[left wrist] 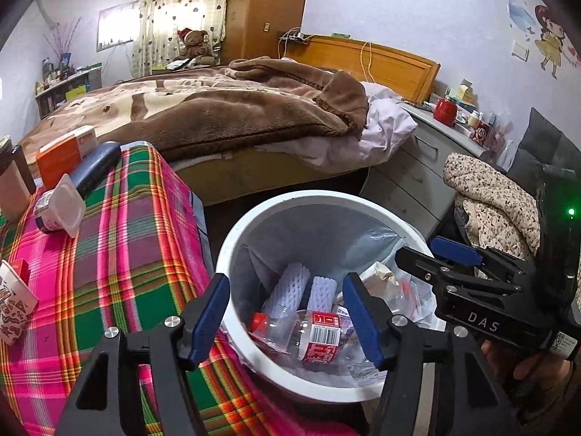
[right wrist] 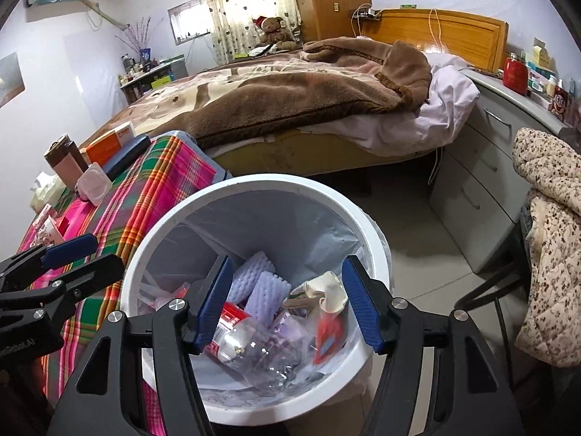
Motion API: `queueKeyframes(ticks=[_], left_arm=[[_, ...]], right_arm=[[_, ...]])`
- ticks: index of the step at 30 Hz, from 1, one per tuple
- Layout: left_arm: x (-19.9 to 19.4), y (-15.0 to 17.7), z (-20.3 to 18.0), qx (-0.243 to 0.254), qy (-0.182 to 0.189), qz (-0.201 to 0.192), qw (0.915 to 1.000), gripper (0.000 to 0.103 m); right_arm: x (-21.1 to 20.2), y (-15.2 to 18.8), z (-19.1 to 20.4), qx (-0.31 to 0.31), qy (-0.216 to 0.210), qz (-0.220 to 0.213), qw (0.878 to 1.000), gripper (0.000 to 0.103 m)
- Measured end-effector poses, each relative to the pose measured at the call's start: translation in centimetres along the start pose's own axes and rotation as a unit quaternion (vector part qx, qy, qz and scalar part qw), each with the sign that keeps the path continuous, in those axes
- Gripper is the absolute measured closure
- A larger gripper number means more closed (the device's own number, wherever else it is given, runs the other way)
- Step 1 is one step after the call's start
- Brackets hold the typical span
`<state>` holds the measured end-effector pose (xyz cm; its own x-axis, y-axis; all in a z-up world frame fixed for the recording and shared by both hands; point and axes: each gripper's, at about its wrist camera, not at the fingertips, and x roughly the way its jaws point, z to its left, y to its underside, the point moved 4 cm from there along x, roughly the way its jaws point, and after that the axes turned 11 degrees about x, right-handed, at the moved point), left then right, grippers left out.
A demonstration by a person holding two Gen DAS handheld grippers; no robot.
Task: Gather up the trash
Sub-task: 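Move both open tools back over the table toward the remaining items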
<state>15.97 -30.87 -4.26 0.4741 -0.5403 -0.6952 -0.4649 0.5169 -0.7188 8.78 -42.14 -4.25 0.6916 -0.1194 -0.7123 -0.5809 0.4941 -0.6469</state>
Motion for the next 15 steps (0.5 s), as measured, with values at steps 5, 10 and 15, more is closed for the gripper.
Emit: queueKeyframes(ticks=[5,10,15], left_arm=[[-1.2,0.0,1.0,-0.006,-0.010,-0.010,0.9999,0.039],[-2.6,0.1,2.1,-0.014,-0.021,-0.021,0.9994,0.039],[-4.5,0.7,4.2,-0.026,-0.040,-0.034,0.9983,0.039]], right_arm=[[-0.5,-0.2,0.6,-0.006,0.000,-0.012,1.000,0.039],[-1.0,-0.3,1.7,-0.005,-0.008,-0.023,1.000,0.039],[-1.3,-0.1,3.5,-0.012,-0.019,-0.033,0.999,0.039]])
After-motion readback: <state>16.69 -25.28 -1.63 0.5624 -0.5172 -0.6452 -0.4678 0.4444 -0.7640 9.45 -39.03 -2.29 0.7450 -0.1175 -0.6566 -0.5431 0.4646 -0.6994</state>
